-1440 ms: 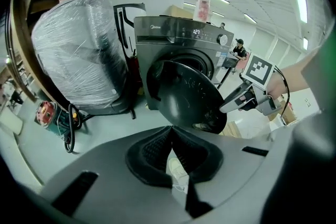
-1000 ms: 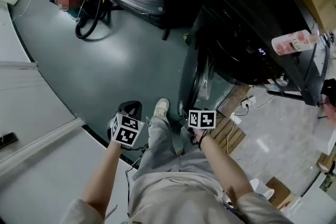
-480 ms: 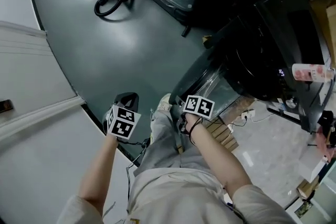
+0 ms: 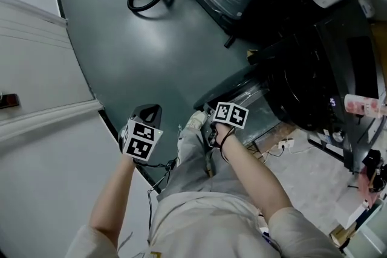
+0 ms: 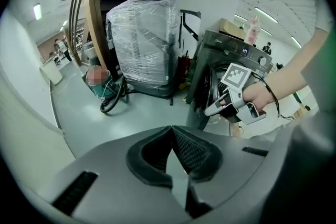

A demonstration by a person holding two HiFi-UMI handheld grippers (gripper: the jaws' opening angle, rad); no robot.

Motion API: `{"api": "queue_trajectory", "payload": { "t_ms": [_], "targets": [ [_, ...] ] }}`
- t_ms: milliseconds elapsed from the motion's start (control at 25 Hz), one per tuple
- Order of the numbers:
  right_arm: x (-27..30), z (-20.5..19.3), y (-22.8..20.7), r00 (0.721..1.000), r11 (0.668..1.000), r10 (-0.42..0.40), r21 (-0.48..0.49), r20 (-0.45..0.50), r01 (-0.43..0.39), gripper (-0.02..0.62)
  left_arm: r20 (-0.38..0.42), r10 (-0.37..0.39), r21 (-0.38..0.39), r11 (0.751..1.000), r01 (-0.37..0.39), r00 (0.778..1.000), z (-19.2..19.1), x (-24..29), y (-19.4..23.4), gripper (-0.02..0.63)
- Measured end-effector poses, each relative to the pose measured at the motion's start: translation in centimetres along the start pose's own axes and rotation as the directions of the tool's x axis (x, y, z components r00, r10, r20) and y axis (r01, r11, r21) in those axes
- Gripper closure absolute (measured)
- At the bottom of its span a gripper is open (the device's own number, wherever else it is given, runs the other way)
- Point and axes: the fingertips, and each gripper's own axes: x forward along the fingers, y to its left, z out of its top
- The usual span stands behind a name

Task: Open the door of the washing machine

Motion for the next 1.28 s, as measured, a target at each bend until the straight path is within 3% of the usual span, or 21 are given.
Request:
{"api": "queue_trajectory", "payload": {
  "t_ms": [200, 440, 640, 760, 1000, 1160, 1280],
  "targets": [
    [-1.7, 0.0, 2.0, 0.999, 0.971, 0.006, -0.238, -0.046, -0.017, 0.492, 0.02, 0.012, 0.03, 0.999, -0.013, 1.0, 2.1, -1.2, 0.5, 0.586],
    [-7.4, 3.0, 3.6, 0.997, 0.916, 0.03, -0.401, 0.073, 0.002, 0.539, 0.069, -0.004, 0.083, 0.997, -0.002, 0.998, 6.7, -1.2, -0.7, 0.586],
    [-14.6, 5.8, 5.3, 0.976, 0.883, 0.088, -0.47, 0.197, 0.016, 0.558, 0.147, -0.038, 0.178, 0.984, 0.012, 0.988, 13.5, -3.2, -3.7, 0.586],
    [-19.5, 7.1, 5.9, 0.953, 0.873, 0.11, -0.487, 0.281, 0.043, 0.561, 0.205, -0.074, 0.229, 0.973, 0.026, 0.976, 17.8, -4.9, -6.5, 0.586],
    [-30.1, 8.7, 5.7, 0.897, 0.821, 0.118, -0.55, 0.426, 0.154, 0.563, 0.296, -0.156, 0.342, 0.938, 0.048, 0.942, 24.5, -8.2, -12.4, 0.586],
    [-36.8, 8.9, 4.9, 0.849, 0.805, 0.127, -0.553, 0.512, 0.214, 0.563, 0.364, -0.215, 0.407, 0.912, 0.053, 0.906, 28.8, -10.6, -16.5, 0.586],
    [-41.8, 8.9, 4.5, 0.798, 0.76, 0.103, -0.564, 0.594, 0.322, 0.565, 0.403, -0.272, 0.462, 0.885, 0.063, 0.874, 31.7, -12.4, -20.0, 0.586]
  ]
}}
